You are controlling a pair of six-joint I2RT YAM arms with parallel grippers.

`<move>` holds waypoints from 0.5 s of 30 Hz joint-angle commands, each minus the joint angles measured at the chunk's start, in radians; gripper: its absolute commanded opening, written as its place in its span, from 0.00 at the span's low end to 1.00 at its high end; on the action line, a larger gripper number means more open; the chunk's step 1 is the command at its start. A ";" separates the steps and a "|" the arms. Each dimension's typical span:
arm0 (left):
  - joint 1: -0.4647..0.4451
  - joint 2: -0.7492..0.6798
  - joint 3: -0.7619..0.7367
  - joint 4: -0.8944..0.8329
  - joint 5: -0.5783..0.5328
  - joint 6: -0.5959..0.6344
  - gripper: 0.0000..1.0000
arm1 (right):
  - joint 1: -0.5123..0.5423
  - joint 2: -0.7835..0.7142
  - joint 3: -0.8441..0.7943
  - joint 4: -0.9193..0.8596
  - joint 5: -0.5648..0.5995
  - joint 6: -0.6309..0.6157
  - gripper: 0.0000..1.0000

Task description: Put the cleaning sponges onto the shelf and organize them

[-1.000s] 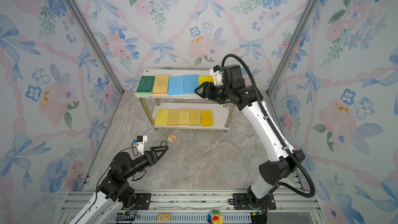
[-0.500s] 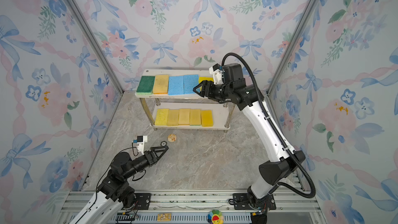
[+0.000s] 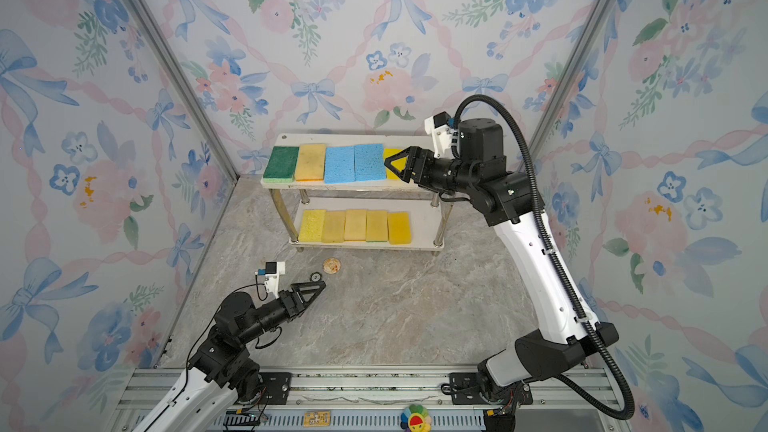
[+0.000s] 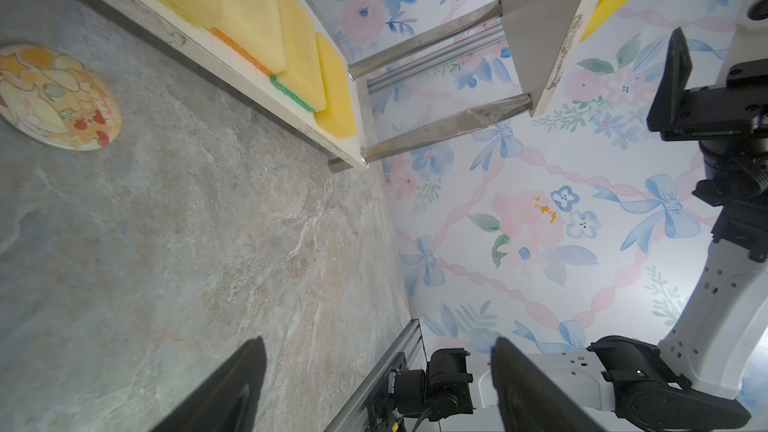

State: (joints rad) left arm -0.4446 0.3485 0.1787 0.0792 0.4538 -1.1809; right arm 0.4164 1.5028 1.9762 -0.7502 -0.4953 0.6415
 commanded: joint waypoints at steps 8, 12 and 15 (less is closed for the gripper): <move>0.009 -0.005 -0.008 0.001 0.017 0.018 0.86 | 0.009 0.086 -0.021 0.053 -0.047 0.030 0.75; 0.012 -0.006 -0.013 -0.001 0.019 0.018 0.86 | -0.001 0.104 -0.027 0.055 -0.044 0.024 0.75; 0.015 -0.009 -0.016 -0.002 0.019 0.018 0.86 | -0.009 0.117 -0.027 0.050 -0.034 0.014 0.75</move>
State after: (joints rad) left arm -0.4377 0.3481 0.1783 0.0795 0.4549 -1.1809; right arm 0.4137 1.6043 1.9553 -0.7185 -0.5243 0.6655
